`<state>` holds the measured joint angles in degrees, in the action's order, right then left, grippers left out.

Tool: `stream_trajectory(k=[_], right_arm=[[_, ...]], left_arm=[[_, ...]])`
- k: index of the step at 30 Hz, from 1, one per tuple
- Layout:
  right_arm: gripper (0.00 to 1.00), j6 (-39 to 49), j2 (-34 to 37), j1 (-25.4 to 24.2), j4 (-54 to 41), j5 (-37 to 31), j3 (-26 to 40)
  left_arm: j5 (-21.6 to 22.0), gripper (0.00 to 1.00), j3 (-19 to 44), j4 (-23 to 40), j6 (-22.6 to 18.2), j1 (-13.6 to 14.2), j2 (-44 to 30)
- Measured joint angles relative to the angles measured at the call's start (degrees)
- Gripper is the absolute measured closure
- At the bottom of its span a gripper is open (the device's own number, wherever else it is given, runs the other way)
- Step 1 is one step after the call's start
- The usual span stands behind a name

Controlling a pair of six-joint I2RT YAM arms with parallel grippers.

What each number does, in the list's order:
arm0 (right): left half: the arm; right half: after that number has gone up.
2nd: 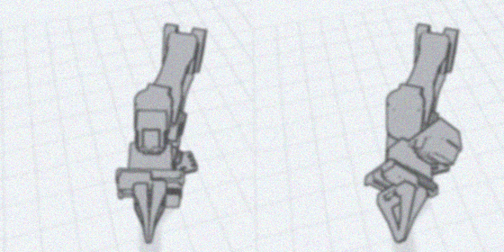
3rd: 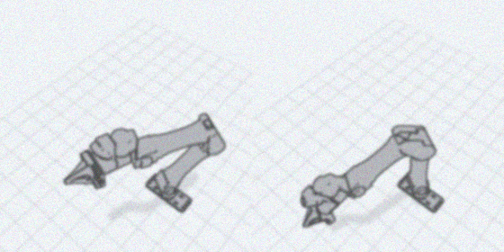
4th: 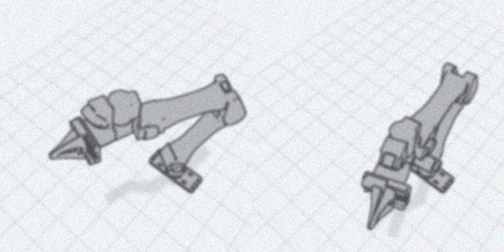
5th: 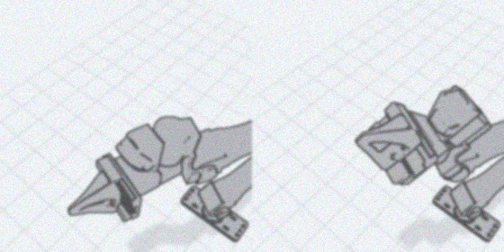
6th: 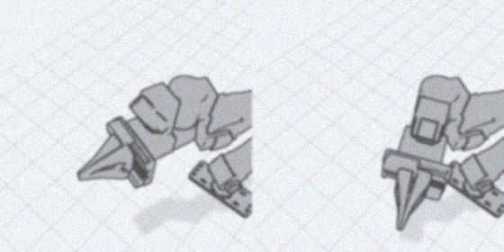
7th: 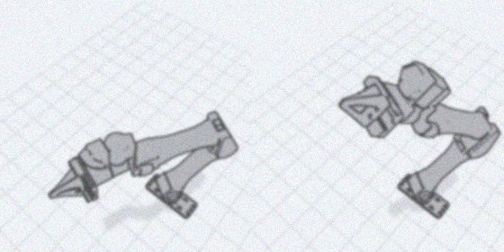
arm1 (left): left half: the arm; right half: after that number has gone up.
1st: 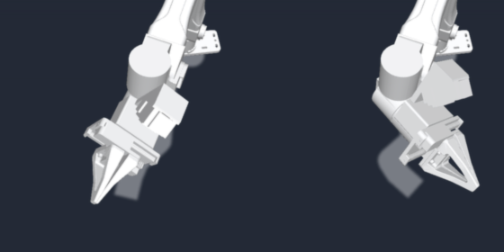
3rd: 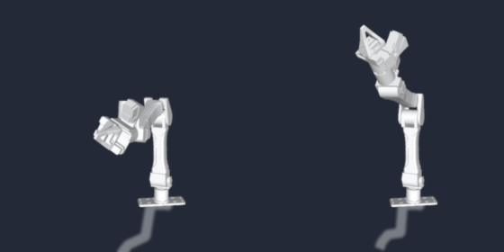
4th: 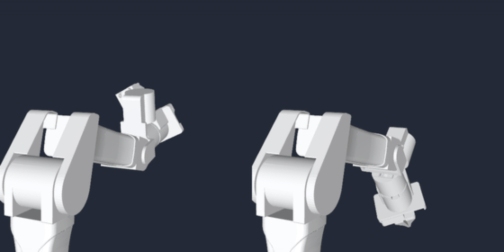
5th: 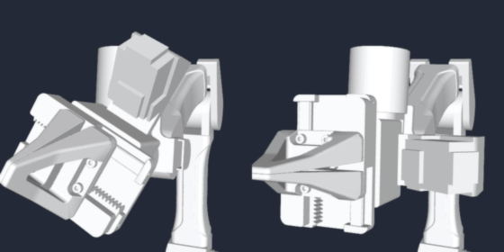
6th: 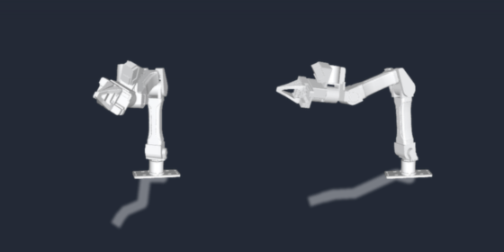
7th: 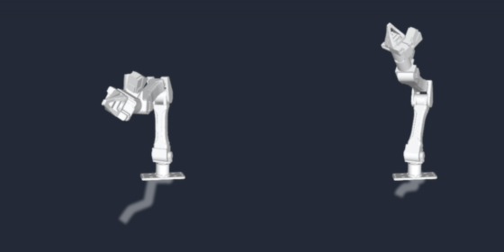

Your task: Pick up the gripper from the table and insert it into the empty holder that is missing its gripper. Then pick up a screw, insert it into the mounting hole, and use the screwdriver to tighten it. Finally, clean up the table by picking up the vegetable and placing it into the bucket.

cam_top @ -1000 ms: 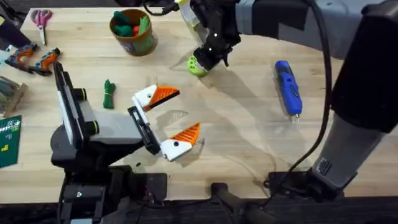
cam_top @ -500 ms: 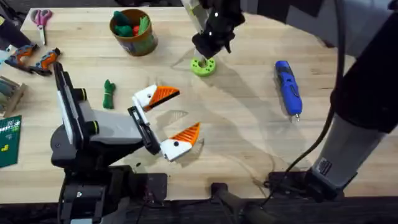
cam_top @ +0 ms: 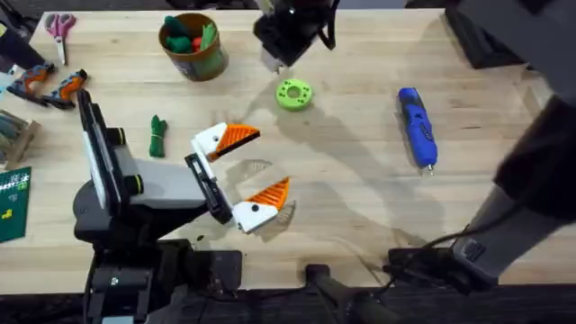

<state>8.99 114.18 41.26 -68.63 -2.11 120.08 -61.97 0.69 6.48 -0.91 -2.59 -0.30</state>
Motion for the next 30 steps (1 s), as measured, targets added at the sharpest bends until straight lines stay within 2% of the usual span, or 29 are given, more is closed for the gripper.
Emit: stream_trajectory(k=[9,13,20,30], right_arm=[[0.995,0.05,-7.48,8.22,-0.38,2.18,0.14],[0.995,-0.23,-9.62,11.18,-0.4,5.93,0.23],[0.995,-1.7,-9.96,14.19,-1.53,10.56,0.51],[0.996,-1.44,-9.05,19.68,-0.64,9.37,0.51]], left_arm=[[-0.01,0.014,0.0,0.0,0.0,0.0,-0.01],[0.0,0.015,0.0,0.0,0.0,0.0,0.01],[-0.01,0.015,0.0,0.0,0.0,0.0,-0.01],[-0.01,0.015,0.0,0.0,0.0,0.0,0.0]])
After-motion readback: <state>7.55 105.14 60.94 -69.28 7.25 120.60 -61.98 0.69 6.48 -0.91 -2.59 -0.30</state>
